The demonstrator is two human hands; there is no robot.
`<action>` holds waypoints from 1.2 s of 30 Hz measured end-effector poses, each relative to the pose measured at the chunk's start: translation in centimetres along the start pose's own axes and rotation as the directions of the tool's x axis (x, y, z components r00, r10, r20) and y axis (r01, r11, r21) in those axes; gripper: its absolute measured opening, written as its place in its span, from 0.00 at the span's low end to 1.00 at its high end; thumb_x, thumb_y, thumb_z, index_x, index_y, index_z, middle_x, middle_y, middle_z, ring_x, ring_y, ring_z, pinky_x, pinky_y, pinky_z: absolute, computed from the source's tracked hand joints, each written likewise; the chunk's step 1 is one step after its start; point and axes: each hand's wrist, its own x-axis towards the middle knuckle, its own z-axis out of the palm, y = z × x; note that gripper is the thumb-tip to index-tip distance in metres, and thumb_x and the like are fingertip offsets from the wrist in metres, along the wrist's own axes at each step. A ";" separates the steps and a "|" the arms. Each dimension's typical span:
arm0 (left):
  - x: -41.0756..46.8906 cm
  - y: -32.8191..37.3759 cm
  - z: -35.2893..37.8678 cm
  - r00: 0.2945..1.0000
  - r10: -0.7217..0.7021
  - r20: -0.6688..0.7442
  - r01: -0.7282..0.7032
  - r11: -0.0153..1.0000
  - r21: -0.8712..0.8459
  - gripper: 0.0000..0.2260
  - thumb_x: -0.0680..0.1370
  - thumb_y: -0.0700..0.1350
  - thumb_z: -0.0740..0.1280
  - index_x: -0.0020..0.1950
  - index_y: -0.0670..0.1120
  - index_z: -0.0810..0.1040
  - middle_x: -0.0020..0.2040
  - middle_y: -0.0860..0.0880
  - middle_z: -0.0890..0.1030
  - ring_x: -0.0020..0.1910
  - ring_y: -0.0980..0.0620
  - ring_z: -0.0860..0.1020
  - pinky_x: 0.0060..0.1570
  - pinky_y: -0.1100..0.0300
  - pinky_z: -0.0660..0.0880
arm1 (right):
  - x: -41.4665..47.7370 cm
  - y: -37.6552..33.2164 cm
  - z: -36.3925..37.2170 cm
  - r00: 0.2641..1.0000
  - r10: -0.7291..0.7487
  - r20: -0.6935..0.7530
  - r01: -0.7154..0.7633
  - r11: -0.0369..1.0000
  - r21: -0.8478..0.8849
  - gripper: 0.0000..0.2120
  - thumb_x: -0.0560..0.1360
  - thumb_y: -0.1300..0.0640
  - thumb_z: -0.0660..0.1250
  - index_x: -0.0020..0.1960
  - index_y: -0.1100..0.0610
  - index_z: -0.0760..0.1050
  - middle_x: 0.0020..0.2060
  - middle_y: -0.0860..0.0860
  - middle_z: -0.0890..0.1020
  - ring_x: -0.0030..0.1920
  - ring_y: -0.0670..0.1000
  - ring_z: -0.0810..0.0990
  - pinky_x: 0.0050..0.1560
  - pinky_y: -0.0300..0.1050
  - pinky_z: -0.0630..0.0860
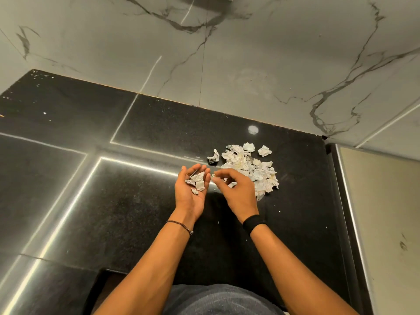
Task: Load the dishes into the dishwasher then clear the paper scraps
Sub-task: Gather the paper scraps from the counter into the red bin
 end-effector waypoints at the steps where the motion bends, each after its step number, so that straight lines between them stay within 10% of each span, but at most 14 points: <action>1: 0.2 -0.2 0.2 1.000 -0.011 0.008 0.011 1.000 -0.005 0.19 0.85 0.54 0.58 0.54 0.40 0.81 0.55 0.38 0.82 0.56 0.41 0.81 0.66 0.48 0.75 | 0.2 -1.3 0.1 0.999 -0.008 0.033 0.004 0.994 0.108 0.04 0.76 0.57 0.75 0.51 0.52 0.85 0.47 0.43 0.86 0.48 0.44 0.82 0.52 0.38 0.76; 5: 0.4 -0.1 0.6 0.998 -0.060 0.018 0.062 0.994 -0.094 0.20 0.85 0.54 0.57 0.58 0.39 0.80 0.59 0.36 0.82 0.62 0.39 0.80 0.68 0.48 0.75 | 1.7 -2.3 0.4 0.999 -0.032 0.036 0.025 0.983 0.182 0.05 0.78 0.59 0.72 0.52 0.52 0.85 0.48 0.44 0.86 0.50 0.44 0.83 0.53 0.40 0.79; 10: 0.6 1.2 0.1 0.999 -0.031 -0.019 0.029 0.993 -0.111 0.19 0.86 0.49 0.56 0.54 0.38 0.81 0.52 0.39 0.85 0.54 0.42 0.84 0.61 0.52 0.78 | 4.1 1.9 1.5 0.956 -0.147 0.254 0.248 0.870 -0.426 0.14 0.76 0.63 0.69 0.61 0.58 0.81 0.55 0.54 0.83 0.55 0.55 0.80 0.58 0.48 0.75; 15: 1.1 2.2 -0.4 0.999 0.023 -0.024 -0.025 0.997 -0.080 0.18 0.86 0.50 0.57 0.54 0.38 0.81 0.51 0.40 0.84 0.53 0.44 0.84 0.58 0.53 0.79 | 4.1 3.4 2.5 0.894 -0.220 0.390 0.427 0.682 -0.594 0.05 0.75 0.64 0.68 0.49 0.58 0.81 0.46 0.56 0.80 0.47 0.60 0.78 0.44 0.54 0.76; 19: 1.3 2.1 -0.3 0.999 0.045 -0.010 -0.045 0.999 -0.020 0.17 0.85 0.50 0.59 0.54 0.38 0.81 0.52 0.41 0.84 0.53 0.45 0.84 0.60 0.53 0.79 | 3.4 3.5 1.6 0.947 -0.174 0.270 0.295 0.804 -0.517 0.07 0.77 0.63 0.68 0.51 0.58 0.84 0.45 0.55 0.82 0.49 0.58 0.80 0.49 0.54 0.76; 22: 1.3 1.5 0.2 0.999 0.043 0.007 -0.043 0.999 0.011 0.17 0.85 0.50 0.59 0.54 0.39 0.81 0.52 0.41 0.84 0.52 0.46 0.84 0.58 0.54 0.79 | 3.0 1.6 0.6 0.999 -0.014 0.032 0.018 0.991 -0.132 0.07 0.76 0.62 0.73 0.53 0.57 0.86 0.47 0.49 0.86 0.49 0.47 0.84 0.54 0.44 0.79; 26: 1.2 0.8 1.4 0.998 -0.008 0.058 0.008 1.000 0.000 0.16 0.85 0.51 0.59 0.54 0.40 0.81 0.55 0.40 0.82 0.54 0.44 0.81 0.58 0.52 0.77 | 3.4 -1.2 0.2 0.988 0.025 0.154 -0.068 0.959 0.276 0.09 0.76 0.62 0.74 0.56 0.56 0.85 0.51 0.48 0.87 0.55 0.46 0.85 0.59 0.42 0.80; 31: 1.1 1.4 1.8 0.994 -0.077 0.078 0.089 0.984 -0.155 0.16 0.85 0.49 0.58 0.55 0.39 0.81 0.54 0.40 0.84 0.54 0.43 0.84 0.61 0.52 0.78 | 4.1 -0.6 0.5 0.998 0.032 0.060 -0.046 0.966 0.255 0.10 0.78 0.66 0.69 0.55 0.57 0.85 0.50 0.49 0.87 0.54 0.48 0.85 0.58 0.48 0.81; 36: 1.8 2.6 0.2 1.000 -0.030 0.004 0.030 0.973 -0.230 0.20 0.86 0.48 0.56 0.51 0.37 0.82 0.53 0.39 0.84 0.56 0.42 0.82 0.60 0.51 0.78 | 3.6 1.7 1.9 0.986 -0.054 0.160 0.080 0.984 -0.159 0.12 0.75 0.64 0.71 0.58 0.56 0.83 0.52 0.50 0.85 0.52 0.49 0.83 0.57 0.44 0.79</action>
